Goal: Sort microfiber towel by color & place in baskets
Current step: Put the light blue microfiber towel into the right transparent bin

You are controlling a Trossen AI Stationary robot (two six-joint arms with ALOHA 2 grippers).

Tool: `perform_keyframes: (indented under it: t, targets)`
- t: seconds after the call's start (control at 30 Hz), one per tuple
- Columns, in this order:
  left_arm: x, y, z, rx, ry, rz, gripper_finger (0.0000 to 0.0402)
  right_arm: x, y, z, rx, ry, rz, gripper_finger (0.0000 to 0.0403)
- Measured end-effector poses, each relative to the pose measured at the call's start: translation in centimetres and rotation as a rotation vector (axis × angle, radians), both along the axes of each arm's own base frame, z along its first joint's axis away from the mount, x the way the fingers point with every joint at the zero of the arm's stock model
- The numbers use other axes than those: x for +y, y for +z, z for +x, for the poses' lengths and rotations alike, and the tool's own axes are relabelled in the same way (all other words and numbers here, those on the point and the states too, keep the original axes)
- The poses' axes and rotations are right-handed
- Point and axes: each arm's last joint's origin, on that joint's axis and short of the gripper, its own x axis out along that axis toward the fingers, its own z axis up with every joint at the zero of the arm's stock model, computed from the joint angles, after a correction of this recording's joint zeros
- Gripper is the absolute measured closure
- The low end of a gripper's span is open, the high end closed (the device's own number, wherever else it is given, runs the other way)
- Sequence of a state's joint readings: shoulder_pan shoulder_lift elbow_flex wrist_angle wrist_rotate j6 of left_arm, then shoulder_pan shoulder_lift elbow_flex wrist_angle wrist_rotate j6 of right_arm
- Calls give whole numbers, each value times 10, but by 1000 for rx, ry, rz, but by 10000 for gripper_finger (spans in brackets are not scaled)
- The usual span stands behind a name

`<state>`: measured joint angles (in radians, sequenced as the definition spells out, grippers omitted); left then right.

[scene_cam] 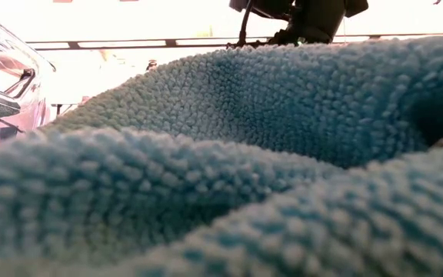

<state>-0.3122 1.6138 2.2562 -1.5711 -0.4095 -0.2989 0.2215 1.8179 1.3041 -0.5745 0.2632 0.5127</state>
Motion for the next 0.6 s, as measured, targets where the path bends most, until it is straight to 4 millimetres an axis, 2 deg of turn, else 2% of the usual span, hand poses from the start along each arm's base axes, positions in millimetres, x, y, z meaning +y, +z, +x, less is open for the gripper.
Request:
perform_keyframes:
  t: [0.17, 0.43, 0.6]
  targets:
    - [0, 0, 0, 0, 0, 0, 278, 2, 1, 4, -34, 21, 33, 290]
    - [0, 0, 0, 0, 1, 0, 278, 2, 2, 4, -32, 48, 25, 384]
    - [0, 0, 0, -2, 4, -4, 278, 2, 2, 4, -32, 53, 23, 392]
